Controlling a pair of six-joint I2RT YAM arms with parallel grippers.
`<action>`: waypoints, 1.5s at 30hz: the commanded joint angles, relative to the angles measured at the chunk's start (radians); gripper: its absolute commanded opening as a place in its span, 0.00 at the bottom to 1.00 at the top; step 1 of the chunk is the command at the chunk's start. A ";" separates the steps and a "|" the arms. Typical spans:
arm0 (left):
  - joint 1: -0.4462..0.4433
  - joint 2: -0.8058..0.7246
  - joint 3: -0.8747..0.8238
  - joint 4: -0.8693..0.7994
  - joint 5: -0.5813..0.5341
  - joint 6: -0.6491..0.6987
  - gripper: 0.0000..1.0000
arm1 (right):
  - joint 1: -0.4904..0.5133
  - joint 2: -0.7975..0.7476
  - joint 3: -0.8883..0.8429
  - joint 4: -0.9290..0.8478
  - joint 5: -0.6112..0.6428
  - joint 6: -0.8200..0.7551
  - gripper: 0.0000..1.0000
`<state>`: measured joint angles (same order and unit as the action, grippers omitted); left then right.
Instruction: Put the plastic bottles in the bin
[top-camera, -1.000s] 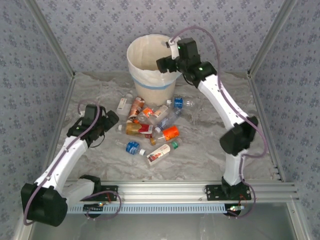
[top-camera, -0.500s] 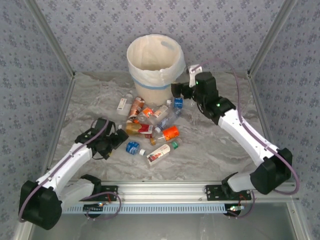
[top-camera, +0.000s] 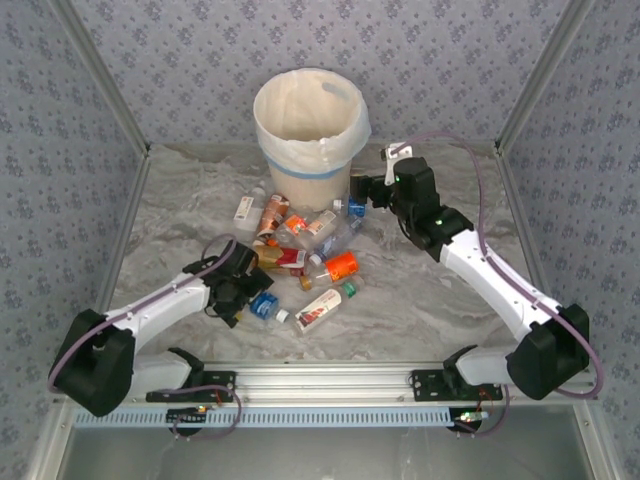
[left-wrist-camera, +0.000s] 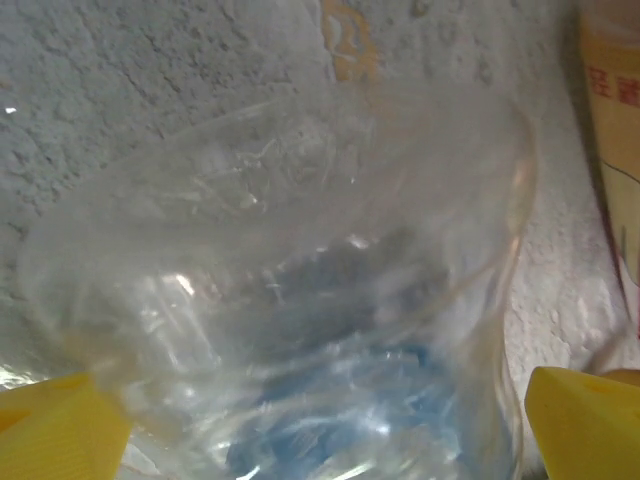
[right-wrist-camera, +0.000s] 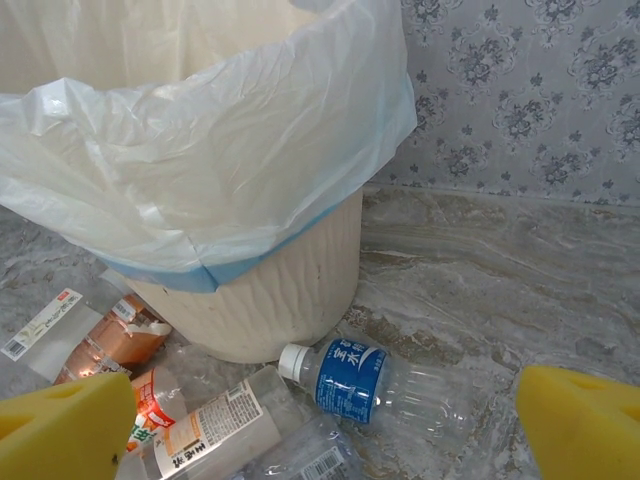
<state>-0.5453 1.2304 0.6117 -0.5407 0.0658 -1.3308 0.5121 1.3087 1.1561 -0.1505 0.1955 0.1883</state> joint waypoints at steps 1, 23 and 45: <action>-0.005 0.003 0.032 0.009 -0.043 -0.025 0.94 | -0.001 -0.037 0.012 -0.017 0.016 0.020 1.00; 0.007 -0.204 0.116 -0.062 -0.353 0.312 0.44 | -0.009 -0.131 -0.111 0.068 0.201 0.139 1.00; 0.117 0.172 0.796 0.625 -0.430 0.853 0.46 | -0.068 -0.265 -0.176 -0.075 0.248 0.253 1.00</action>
<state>-0.4320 1.3434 1.3182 -0.0631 -0.3920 -0.5636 0.4530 1.0763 0.9749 -0.1593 0.4007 0.4091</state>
